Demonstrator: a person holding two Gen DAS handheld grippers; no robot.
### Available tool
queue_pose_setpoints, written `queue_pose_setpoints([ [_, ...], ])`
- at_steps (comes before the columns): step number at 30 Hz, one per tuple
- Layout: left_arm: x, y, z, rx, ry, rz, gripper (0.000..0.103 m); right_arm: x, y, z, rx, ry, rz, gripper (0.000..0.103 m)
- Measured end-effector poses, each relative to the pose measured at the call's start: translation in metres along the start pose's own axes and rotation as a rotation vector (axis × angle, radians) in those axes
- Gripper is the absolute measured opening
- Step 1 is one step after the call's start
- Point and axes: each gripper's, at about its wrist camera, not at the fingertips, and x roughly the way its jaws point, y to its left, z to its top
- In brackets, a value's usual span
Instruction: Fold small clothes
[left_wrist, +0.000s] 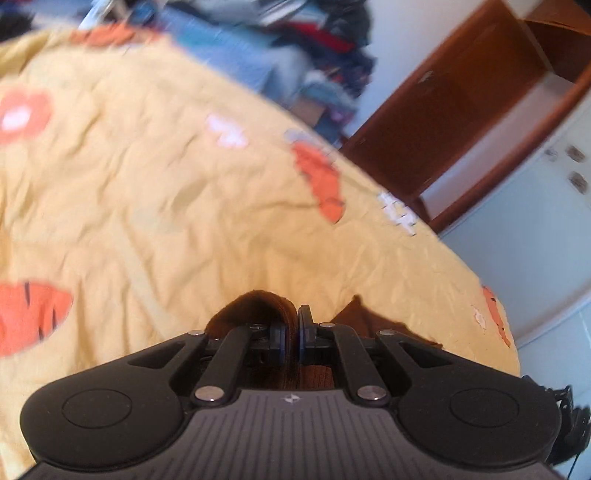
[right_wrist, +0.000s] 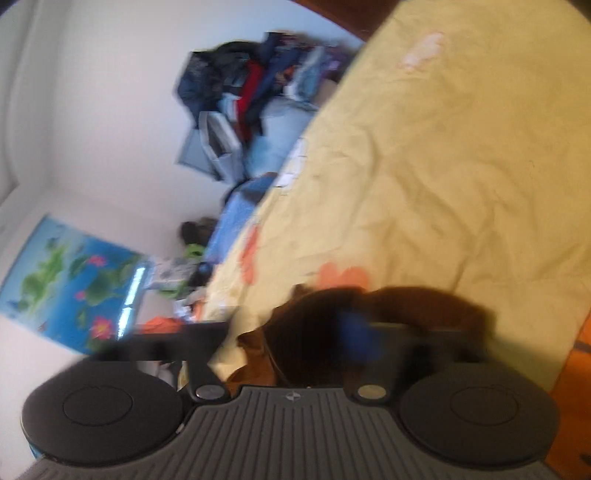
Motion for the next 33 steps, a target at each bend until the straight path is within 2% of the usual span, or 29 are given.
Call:
queue_pose_setpoints([
  [1, -0.01, 0.007, -0.005, -0.022, -0.01, -0.032, 0.009, 0.001, 0.002, -0.002, -0.007, -0.036, -0.019, 0.102],
  [2, -0.022, 0.013, -0.011, -0.026, -0.038, -0.057, 0.022, -0.003, 0.006, -0.005, -0.031, -0.043, 0.005, 0.102],
  [3, -0.038, 0.02, -0.019, -0.018, -0.073, -0.051, 0.05, -0.011, 0.008, -0.01, -0.055, -0.047, 0.039, 0.101],
  [4, -0.057, 0.026, -0.029, -0.003, -0.112, -0.027, 0.071, -0.024, 0.013, -0.018, -0.086, -0.047, 0.055, 0.101],
  [5, -0.079, 0.037, -0.043, 0.013, -0.172, 0.001, 0.1, -0.038, 0.017, -0.026, -0.132, -0.046, 0.051, 0.102],
  [6, -0.099, 0.046, -0.059, 0.021, -0.241, 0.015, 0.103, -0.053, 0.019, -0.037, -0.182, -0.047, 0.036, 0.102],
  [7, -0.117, 0.057, -0.074, 0.029, -0.293, 0.014, 0.103, -0.071, 0.018, -0.042, -0.226, -0.044, 0.014, 0.102],
  [8, -0.13, 0.068, -0.086, 0.039, -0.292, 0.011, 0.103, -0.083, 0.016, -0.051, -0.252, -0.039, -0.017, 0.102],
  [10, -0.141, 0.088, -0.106, -0.019, -0.226, 0.034, 0.103, -0.101, 0.005, -0.066, -0.26, -0.026, -0.068, 0.102],
  [12, -0.137, 0.106, -0.126, -0.114, -0.118, 0.018, 0.102, -0.112, -0.006, -0.081, -0.275, -0.018, -0.159, 0.102],
  [13, -0.136, 0.111, -0.136, -0.149, -0.096, -0.011, 0.102, -0.115, -0.012, -0.089, -0.285, -0.006, -0.205, 0.102],
  [14, -0.139, 0.11, -0.146, -0.139, -0.131, -0.034, 0.103, -0.114, -0.018, -0.096, -0.271, 0.011, -0.223, 0.102],
  [16, -0.131, 0.104, -0.151, -0.153, -0.093, -0.078, 0.102, -0.116, -0.021, -0.109, -0.248, 0.002, -0.171, 0.103],
  [19, -0.105, 0.09, -0.148, -0.203, -0.041, -0.17, 0.102, -0.102, -0.012, -0.118, -0.194, 0.051, -0.11, 0.103],
  [20, -0.102, 0.083, -0.15, -0.183, -0.071, -0.147, 0.094, -0.095, -0.01, -0.118, -0.187, 0.065, -0.091, 0.102],
  [21, -0.096, 0.075, -0.148, -0.145, -0.086, -0.093, 0.055, -0.089, -0.007, -0.118, -0.188, 0.072, -0.086, 0.094],
  [22, -0.087, 0.071, -0.145, -0.114, -0.069, -0.039, 0.028, -0.081, -0.005, -0.117, -0.183, 0.086, -0.087, 0.069],
  [23, -0.081, 0.072, -0.144, -0.127, -0.056, -0.018, 0.014, -0.073, -0.005, -0.115, -0.168, 0.114, -0.095, 0.046],
  [24, -0.079, 0.074, -0.142, -0.152, -0.056, -0.034, 0.014, -0.066, -0.008, -0.114, -0.149, 0.147, -0.108, 0.024],
  [28, -0.097, 0.072, -0.138, -0.126, -0.042, -0.045, 0.012, -0.071, -0.007, -0.12, -0.172, 0.161, -0.114, 0.023],
  [33, -0.162, 0.07, -0.155, -0.028, -0.016, -0.11, 0.011, -0.119, 0.011, -0.14, -0.243, 0.175, -0.041, 0.022],
])
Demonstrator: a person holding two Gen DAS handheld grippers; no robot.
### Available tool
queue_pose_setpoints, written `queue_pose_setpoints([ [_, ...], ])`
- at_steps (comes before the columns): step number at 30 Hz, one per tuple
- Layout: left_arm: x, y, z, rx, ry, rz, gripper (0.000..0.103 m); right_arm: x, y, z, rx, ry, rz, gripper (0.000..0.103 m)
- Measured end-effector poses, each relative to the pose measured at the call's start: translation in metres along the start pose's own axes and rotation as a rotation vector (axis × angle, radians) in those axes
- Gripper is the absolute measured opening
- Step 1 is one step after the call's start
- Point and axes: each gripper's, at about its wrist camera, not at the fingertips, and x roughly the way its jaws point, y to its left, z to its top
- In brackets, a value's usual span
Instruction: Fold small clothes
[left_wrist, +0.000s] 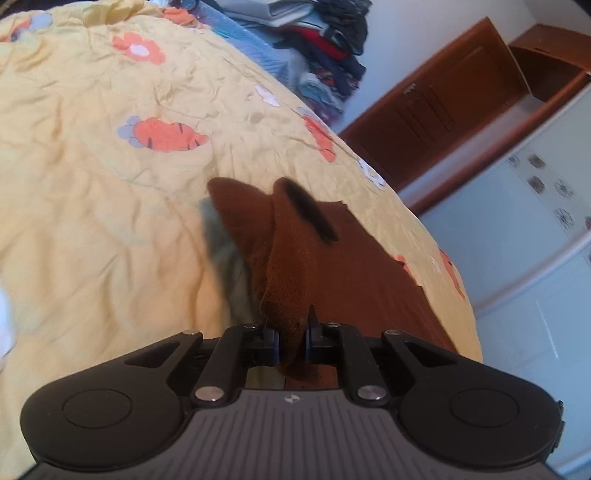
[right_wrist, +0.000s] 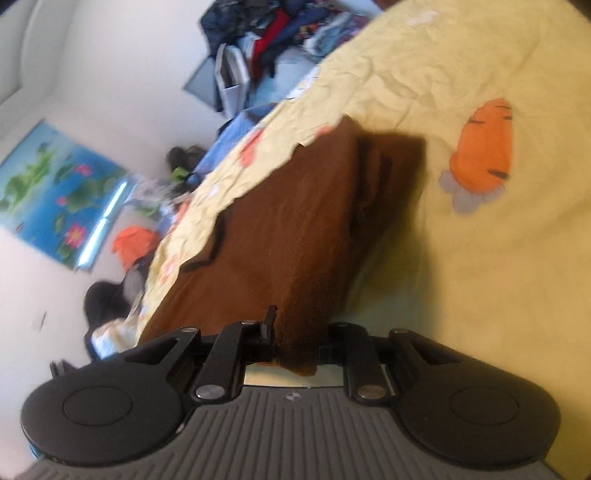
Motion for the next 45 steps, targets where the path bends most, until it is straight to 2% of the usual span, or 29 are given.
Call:
queue_pose_setpoints([
  [3, -0.032, 0.009, -0.023, 0.035, 0.042, 0.033, 0.011, -0.026, 0.005, -0.035, -0.013, 0.044, 0.026, 0.022],
  [5, -0.036, 0.017, -0.044, 0.136, 0.074, 0.142, 0.015, -0.037, 0.005, -0.063, -0.006, 0.085, 0.035, 0.022],
  [6, -0.037, 0.023, -0.053, 0.177, 0.08, 0.199, 0.016, -0.038, 0.005, -0.076, -0.003, 0.109, 0.025, 0.028],
  [7, -0.039, 0.027, -0.06, 0.208, 0.077, 0.215, 0.02, -0.037, 0.004, -0.086, 0.005, 0.131, 0.003, 0.037],
  [8, -0.046, 0.027, -0.063, 0.233, 0.065, 0.197, 0.023, -0.036, 0.002, -0.093, 0.017, 0.135, -0.018, 0.038],
  [9, -0.053, 0.022, -0.06, 0.26, 0.051, 0.21, 0.027, -0.04, 0.001, -0.093, 0.03, 0.124, -0.003, 0.051],
  [10, -0.061, 0.013, -0.056, 0.315, 0.021, 0.224, 0.028, -0.047, 0.001, -0.088, 0.051, 0.105, -0.005, 0.064],
  [11, -0.068, 0.001, -0.052, 0.389, -0.021, 0.241, 0.034, -0.056, 0.005, -0.079, 0.053, 0.061, -0.013, 0.067],
  [14, -0.073, -0.039, -0.042, 0.637, -0.214, 0.302, 0.099, -0.075, 0.028, -0.043, -0.083, -0.081, -0.05, 0.072],
  [15, -0.066, -0.053, -0.042, 0.737, -0.279, 0.307, 0.101, -0.074, 0.038, -0.029, -0.143, -0.107, -0.089, 0.074],
  [16, -0.053, -0.065, -0.043, 0.829, -0.302, 0.324, 0.101, -0.066, 0.046, -0.015, -0.197, -0.119, -0.131, 0.074],
  [19, 0.012, -0.093, -0.045, 1.072, -0.239, 0.382, 0.1, -0.024, 0.056, 0.025, -0.28, -0.096, -0.183, 0.074],
  [20, 0.037, -0.097, -0.046, 1.125, -0.198, 0.38, 0.096, -0.007, 0.056, 0.036, -0.286, -0.08, -0.195, 0.074],
  [23, 0.089, -0.098, -0.038, 1.155, -0.027, 0.372, 0.058, 0.046, 0.053, 0.06, -0.293, -0.013, -0.257, 0.072],
  [26, 0.117, -0.092, -0.027, 1.147, 0.016, 0.396, 0.057, 0.085, 0.054, 0.061, -0.328, 0.05, -0.311, 0.071],
  [28, 0.127, -0.086, -0.022, 1.136, 0.017, 0.395, 0.048, 0.1, 0.054, 0.057, -0.356, 0.066, -0.317, 0.07],
  [29, 0.127, -0.086, -0.016, 1.106, 0.01, 0.389, 0.019, 0.102, 0.055, 0.054, -0.383, 0.058, -0.313, 0.063],
  [30, 0.126, -0.086, -0.007, 1.055, 0.006, 0.388, 0.01, 0.104, 0.054, 0.054, -0.385, 0.071, -0.298, 0.029],
  [31, 0.122, -0.084, 0.003, 0.996, -0.015, 0.377, 0.01, 0.104, 0.052, 0.058, -0.358, 0.092, -0.281, 0.014],
  [33, 0.116, -0.08, 0.025, 0.88, -0.056, 0.366, 0.01, 0.094, 0.056, 0.064, -0.359, 0.054, -0.246, 0.014],
  [35, 0.126, -0.066, 0.039, 0.788, -0.031, 0.397, 0.01, 0.081, 0.058, 0.073, -0.353, -0.011, -0.232, 0.013],
  [37, 0.14, -0.055, 0.039, 0.772, 0.006, 0.439, 0.013, 0.089, 0.046, 0.078, -0.33, -0.009, -0.282, 0.013],
  [38, 0.137, -0.056, 0.035, 0.792, -0.03, 0.445, 0.018, 0.096, 0.039, 0.077, -0.327, 0.007, -0.313, 0.013],
  [39, 0.134, -0.06, 0.032, 0.802, -0.034, 0.47, 0.03, 0.098, 0.034, 0.074, -0.325, 0.002, -0.315, 0.012],
  [40, 0.13, -0.064, 0.029, 0.814, -0.034, 0.498, 0.04, 0.096, 0.033, 0.071, -0.308, -0.02, -0.301, 0.017],
  [41, 0.123, -0.069, 0.025, 0.836, -0.048, 0.539, 0.067, 0.092, 0.033, 0.07, -0.275, -0.026, -0.292, 0.023],
  [42, 0.111, -0.074, 0.021, 0.858, -0.085, 0.562, 0.083, 0.086, 0.036, 0.069, -0.249, -0.03, -0.281, 0.043],
  [43, 0.097, -0.076, 0.016, 0.868, -0.136, 0.552, 0.084, 0.074, 0.041, 0.066, -0.249, -0.054, -0.265, 0.064],
  [45, 0.07, -0.082, 0.014, 0.821, -0.203, 0.446, 0.084, 0.046, 0.057, 0.056, -0.288, -0.16, -0.262, 0.071],
])
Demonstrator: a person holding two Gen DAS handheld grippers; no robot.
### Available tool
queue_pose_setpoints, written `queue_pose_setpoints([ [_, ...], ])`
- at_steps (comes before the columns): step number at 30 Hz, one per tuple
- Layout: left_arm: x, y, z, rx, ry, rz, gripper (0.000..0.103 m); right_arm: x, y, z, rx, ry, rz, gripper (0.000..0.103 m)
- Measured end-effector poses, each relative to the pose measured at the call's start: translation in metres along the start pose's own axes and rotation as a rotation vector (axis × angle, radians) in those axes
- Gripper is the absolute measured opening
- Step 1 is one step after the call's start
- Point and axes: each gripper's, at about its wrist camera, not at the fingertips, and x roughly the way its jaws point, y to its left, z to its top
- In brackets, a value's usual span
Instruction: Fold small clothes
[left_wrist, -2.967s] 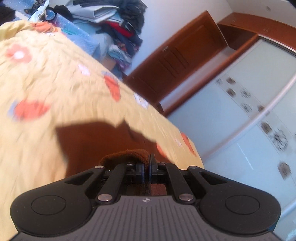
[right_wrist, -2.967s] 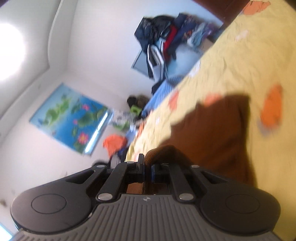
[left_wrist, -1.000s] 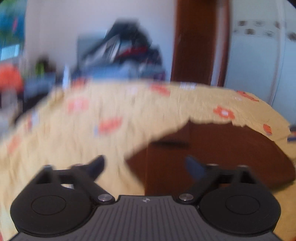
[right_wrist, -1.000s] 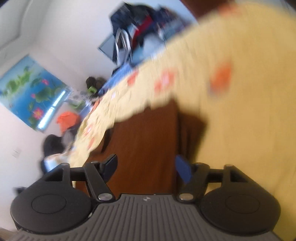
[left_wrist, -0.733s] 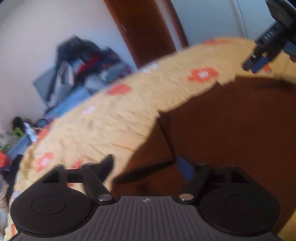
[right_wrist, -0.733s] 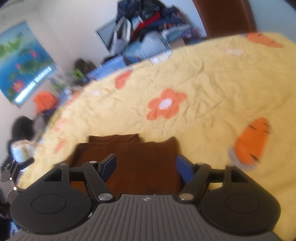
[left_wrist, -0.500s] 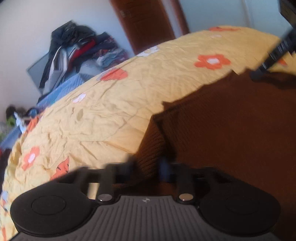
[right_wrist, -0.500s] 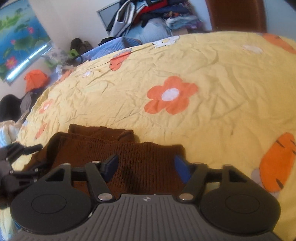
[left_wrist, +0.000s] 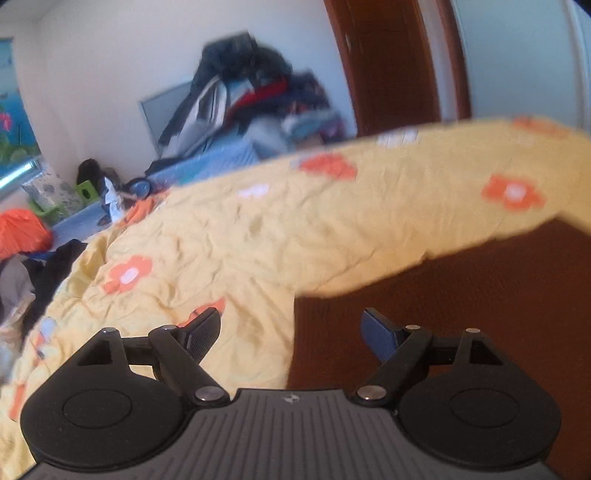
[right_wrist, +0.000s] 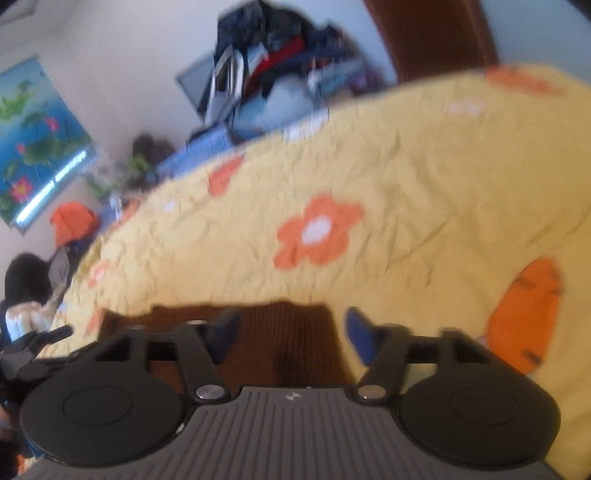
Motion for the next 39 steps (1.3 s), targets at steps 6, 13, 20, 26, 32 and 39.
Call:
queue_pose_setpoints([
  [6, 0.034, -0.036, -0.002, -0.027, 0.133, -0.159, 0.084, -0.003, 0.053, -0.023, -0.164, 0.005, 0.007, 0.089],
  [13, 0.06, -0.013, -0.032, -0.145, 0.151, -0.171, 0.103, 0.035, 0.026, -0.061, -0.31, 0.048, -0.225, 0.103],
  [20, 0.028, -0.027, -0.026, -0.11, 0.14, -0.03, 0.103, 0.025, 0.024, -0.054, -0.307, 0.062, -0.288, 0.097],
  [26, -0.028, -0.064, -0.052, -0.039, 0.124, -0.198, 0.103, -0.032, 0.08, -0.077, -0.367, 0.001, -0.14, 0.103],
  [32, -0.028, -0.061, -0.079, 0.006, 0.055, -0.217, 0.103, -0.005, 0.092, -0.134, -0.541, 0.077, -0.15, 0.103],
  [39, -0.08, -0.074, -0.064, 0.048, 0.044, -0.231, 0.103, -0.026, 0.104, -0.118, -0.452, 0.107, -0.144, 0.102],
])
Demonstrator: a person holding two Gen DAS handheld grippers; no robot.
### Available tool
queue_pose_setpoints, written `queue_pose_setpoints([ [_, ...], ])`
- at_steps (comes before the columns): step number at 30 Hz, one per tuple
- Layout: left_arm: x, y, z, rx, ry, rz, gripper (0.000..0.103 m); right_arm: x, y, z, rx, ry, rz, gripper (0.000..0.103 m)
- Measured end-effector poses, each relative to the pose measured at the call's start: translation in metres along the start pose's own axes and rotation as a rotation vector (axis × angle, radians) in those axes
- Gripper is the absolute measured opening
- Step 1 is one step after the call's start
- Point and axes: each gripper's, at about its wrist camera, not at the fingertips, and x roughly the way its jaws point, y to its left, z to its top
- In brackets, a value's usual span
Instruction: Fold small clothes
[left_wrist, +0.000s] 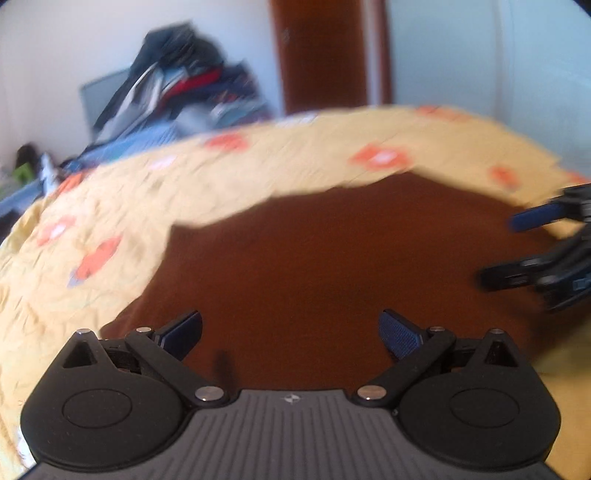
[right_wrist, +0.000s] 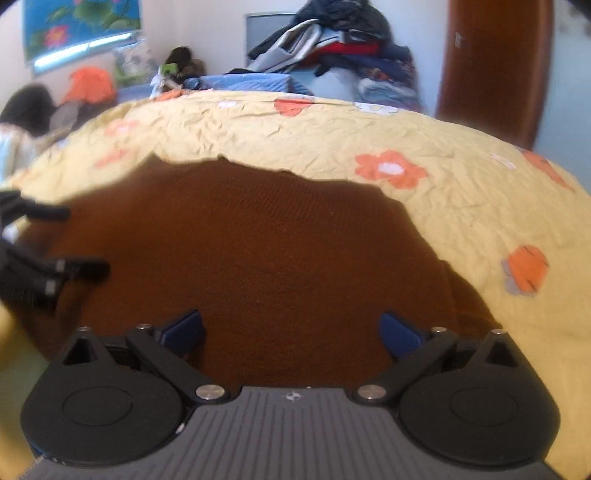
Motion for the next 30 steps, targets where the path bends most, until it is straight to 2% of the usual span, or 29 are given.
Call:
queue_pose_setpoints([
  [2, -0.004, -0.014, -0.009, 0.027, 0.025, -0.039, 0.102, -0.015, 0.013, -0.004, -0.025, -0.044, 0.049, 0.103],
  [4, 0.008, -0.022, -0.026, 0.063, 0.101, -0.029, 0.102, -0.013, 0.029, -0.013, -0.086, -0.012, 0.05, 0.103],
  [5, 0.005, -0.015, -0.036, 0.014, 0.056, -0.05, 0.102, -0.005, 0.034, -0.021, -0.122, 0.031, 0.029, 0.103],
  [6, 0.003, -0.01, -0.04, 0.001, 0.049, -0.064, 0.102, 0.003, 0.036, -0.032, -0.153, 0.06, 0.009, 0.103],
  [7, 0.0, -0.009, -0.041, 0.016, 0.051, -0.06, 0.102, -0.002, 0.032, -0.043, -0.164, -0.004, 0.024, 0.103],
  [8, -0.004, -0.008, -0.04, 0.027, 0.063, -0.052, 0.102, -0.005, 0.028, -0.047, -0.156, -0.015, 0.037, 0.103],
  [12, -0.016, -0.001, -0.038, 0.0, 0.096, -0.041, 0.101, -0.014, 0.028, -0.033, -0.138, 0.076, 0.031, 0.103],
  [15, -0.014, 0.003, -0.048, -0.008, 0.093, -0.022, 0.102, -0.028, 0.032, -0.029, -0.116, 0.035, 0.029, 0.103],
  [16, -0.013, 0.005, -0.052, -0.01, 0.066, -0.029, 0.102, -0.029, 0.033, -0.033, -0.118, 0.025, 0.026, 0.103],
  [17, -0.014, 0.006, -0.055, -0.01, 0.055, -0.03, 0.102, -0.02, 0.034, -0.04, -0.126, 0.064, 0.026, 0.103],
  [19, -0.023, 0.009, -0.054, -0.049, 0.07, -0.024, 0.101, -0.016, 0.032, -0.057, -0.167, 0.049, 0.045, 0.103],
  [21, -0.046, 0.022, -0.053, -0.155, 0.026, -0.039, 0.102, -0.023, 0.026, -0.051, -0.126, 0.097, 0.045, 0.102],
  [23, -0.069, 0.045, -0.063, -0.325, 0.003, -0.066, 0.102, -0.046, 0.011, -0.047, -0.016, 0.064, 0.068, 0.103],
  [25, -0.082, 0.072, -0.08, -0.548, 0.023, -0.104, 0.102, -0.071, -0.017, -0.052, 0.159, 0.01, 0.113, 0.103],
  [28, -0.083, 0.11, -0.119, -0.929, 0.082, -0.222, 0.101, -0.088, -0.068, -0.072, 0.486, 0.024, 0.17, 0.103],
  [29, -0.085, 0.116, -0.128, -1.01, 0.04, -0.251, 0.102, -0.086, -0.082, -0.081, 0.577, 0.042, 0.191, 0.103],
  [30, -0.083, 0.122, -0.133, -1.082, 0.032, -0.278, 0.102, -0.082, -0.093, -0.09, 0.649, 0.06, 0.213, 0.103],
])
